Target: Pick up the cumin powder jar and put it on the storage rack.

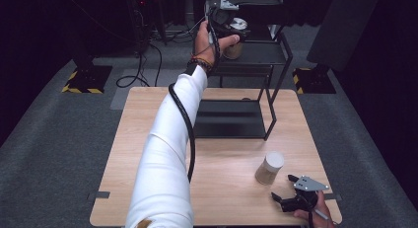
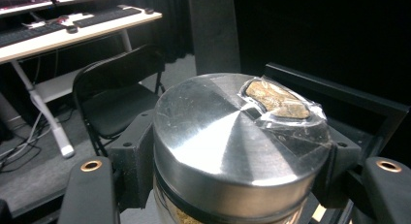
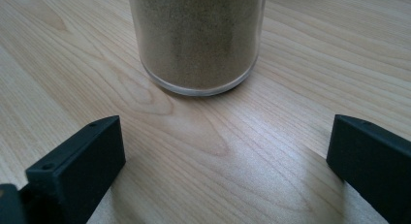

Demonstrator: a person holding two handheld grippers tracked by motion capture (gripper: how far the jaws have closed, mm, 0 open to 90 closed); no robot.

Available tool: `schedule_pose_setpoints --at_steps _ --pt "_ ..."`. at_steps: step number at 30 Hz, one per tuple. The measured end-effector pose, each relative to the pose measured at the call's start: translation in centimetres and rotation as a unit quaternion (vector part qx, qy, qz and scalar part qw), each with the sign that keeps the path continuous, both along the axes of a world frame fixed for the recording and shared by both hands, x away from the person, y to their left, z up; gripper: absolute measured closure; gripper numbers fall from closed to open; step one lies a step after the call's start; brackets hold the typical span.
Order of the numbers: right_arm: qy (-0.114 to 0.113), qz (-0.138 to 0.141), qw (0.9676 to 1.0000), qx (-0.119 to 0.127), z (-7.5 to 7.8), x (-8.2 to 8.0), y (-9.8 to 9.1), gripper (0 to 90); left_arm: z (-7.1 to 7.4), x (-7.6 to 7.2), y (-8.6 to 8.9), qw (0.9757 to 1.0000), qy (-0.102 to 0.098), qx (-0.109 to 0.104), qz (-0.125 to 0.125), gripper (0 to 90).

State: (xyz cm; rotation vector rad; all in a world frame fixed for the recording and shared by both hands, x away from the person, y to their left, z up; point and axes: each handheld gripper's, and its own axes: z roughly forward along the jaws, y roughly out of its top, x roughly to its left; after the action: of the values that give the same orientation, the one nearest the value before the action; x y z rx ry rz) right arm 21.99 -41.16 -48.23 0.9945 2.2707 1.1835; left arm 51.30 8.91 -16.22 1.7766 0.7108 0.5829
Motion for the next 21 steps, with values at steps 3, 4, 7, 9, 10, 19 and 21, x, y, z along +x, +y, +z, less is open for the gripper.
schedule_pose_setpoints --at_steps 3,4,7,9,10,19,21 --pt "0.000 0.000 1.0000 0.000 0.0 0.0 0.0 0.1 -0.3 0.1 0.2 1.0000 0.003 -0.009 0.001 31.9" --pt "0.000 0.000 1.0000 -0.001 0.0 0.0 0.0 0.1 -0.4 0.1 0.3 0.9999 0.005 -0.012 0.001 31.6" --pt "0.000 0.000 1.0000 0.000 0.0 0.0 0.0 0.1 -0.5 0.1 0.3 0.9998 0.010 -0.016 0.009 19.9" --pt "0.000 0.000 1.0000 -0.001 0.0 0.0 0.0 0.1 -0.5 -0.4 0.2 0.9994 0.005 -0.023 0.024 13.7" --pt "0.000 0.000 1.0000 0.000 0.0 0.0 0.0 0.1 -0.4 -0.6 0.2 0.9993 0.003 -0.023 0.029 10.6" --pt "0.000 0.000 1.0000 0.000 0.0 0.0 0.0 0.1 0.4 -2.9 1.3 0.9990 -0.006 -0.026 0.037 3.6" --pt "0.000 0.000 1.0000 0.000 0.0 0.0 0.0 0.1 0.6 -3.6 1.7 0.9989 -0.007 -0.028 0.038 3.6"
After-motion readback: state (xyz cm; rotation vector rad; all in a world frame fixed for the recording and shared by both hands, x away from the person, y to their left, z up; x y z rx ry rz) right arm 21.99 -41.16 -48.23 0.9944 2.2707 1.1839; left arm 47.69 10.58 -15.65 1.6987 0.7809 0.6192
